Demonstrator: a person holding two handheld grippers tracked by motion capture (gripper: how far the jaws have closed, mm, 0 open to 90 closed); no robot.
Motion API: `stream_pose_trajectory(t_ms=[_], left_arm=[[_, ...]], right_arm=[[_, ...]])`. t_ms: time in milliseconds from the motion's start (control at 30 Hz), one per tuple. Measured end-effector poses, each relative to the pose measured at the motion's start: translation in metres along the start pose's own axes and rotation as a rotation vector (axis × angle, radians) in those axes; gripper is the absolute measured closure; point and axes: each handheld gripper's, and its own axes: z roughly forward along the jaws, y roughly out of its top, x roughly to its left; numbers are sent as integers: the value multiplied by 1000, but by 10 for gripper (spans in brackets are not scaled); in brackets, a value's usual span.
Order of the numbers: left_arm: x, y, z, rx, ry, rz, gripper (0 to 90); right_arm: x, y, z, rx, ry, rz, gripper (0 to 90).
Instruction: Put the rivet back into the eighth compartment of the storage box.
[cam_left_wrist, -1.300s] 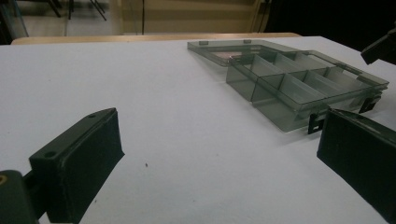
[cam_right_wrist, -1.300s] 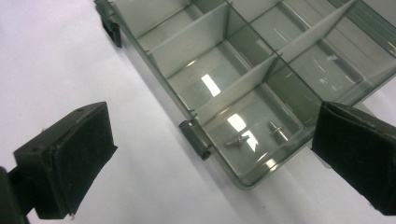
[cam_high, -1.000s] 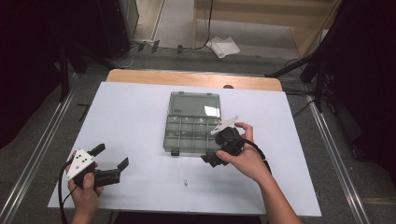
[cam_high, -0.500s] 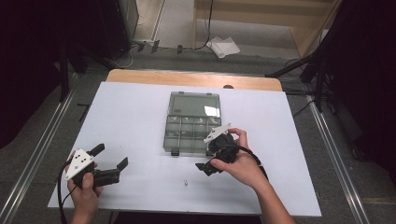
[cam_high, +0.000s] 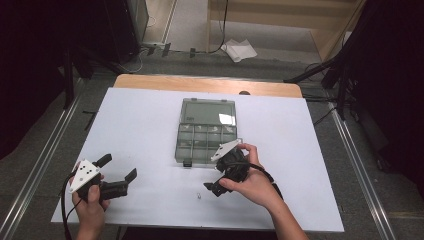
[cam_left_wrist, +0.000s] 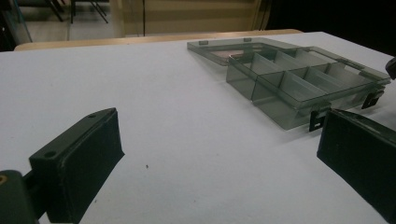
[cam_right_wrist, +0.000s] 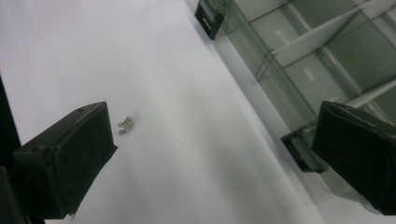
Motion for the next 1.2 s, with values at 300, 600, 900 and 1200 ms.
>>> stream_pose_trajectory(t_ms=[300,600,900,1200], left_arm=[[-1,0,1,1,-2,-3,0],[-2,-1,1,2,-5,-5,0],[-1,-1,1,4,-6,-4,0],[-1,-1,1,1,-11,-5,0]], right_arm=[[14,0,6,0,22,-15,69],[24,-2,13,-8,37,-2,401],[32,-2,25,27,117,13,599],[36,-3,38,58,167,41,701]])
